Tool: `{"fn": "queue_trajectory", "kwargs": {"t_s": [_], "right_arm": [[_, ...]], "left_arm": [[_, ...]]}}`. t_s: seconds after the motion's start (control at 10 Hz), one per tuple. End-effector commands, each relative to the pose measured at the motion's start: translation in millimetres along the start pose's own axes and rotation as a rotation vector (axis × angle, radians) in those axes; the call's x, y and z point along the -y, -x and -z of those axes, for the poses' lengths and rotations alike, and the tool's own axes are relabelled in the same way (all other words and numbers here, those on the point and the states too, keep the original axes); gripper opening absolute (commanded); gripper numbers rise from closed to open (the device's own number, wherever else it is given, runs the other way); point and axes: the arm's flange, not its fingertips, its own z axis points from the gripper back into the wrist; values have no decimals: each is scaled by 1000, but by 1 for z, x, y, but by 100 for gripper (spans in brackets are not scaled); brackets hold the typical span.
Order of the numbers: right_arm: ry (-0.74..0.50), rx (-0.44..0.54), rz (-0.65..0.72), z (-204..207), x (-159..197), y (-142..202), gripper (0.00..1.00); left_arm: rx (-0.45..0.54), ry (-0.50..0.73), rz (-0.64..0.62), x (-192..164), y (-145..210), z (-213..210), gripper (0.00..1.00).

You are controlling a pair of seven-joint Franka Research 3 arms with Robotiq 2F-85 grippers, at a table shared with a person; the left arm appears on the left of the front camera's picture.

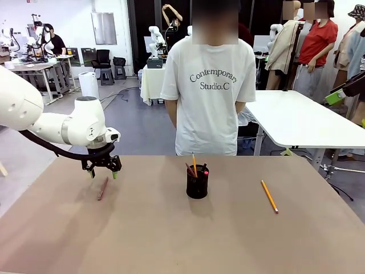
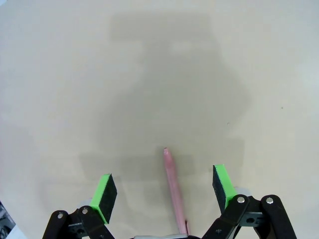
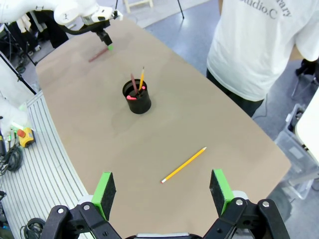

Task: Place the pens into the pen holder.
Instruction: Pick up a writing instrument from the table and place it into the Pen holder.

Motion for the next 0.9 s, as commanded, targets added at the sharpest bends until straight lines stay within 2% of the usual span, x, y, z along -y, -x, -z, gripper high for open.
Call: {"fn": "queue_trajectory", "kwargs": {"t_s": [0.0,0.3,0.6,0.7,0.8], "right_arm": [[-1,3,-3,0,0,-1,100],[-1,3,-3,0,0,-1,100],[-1,3,-3,0,0,-1,100],[-1,3,-3,0,0,-1,100],[-1,3,-3,0,0,-1,100]], "left_arm": [[7,-36,-1,4,1,3,100],[-4,-56,-11,9,12,5,100],[-16,-17,-6,10,17,8,100],[-24,-3,-7,10,16,8,93],[-35,-1,-25,10,18,7,74]]}}
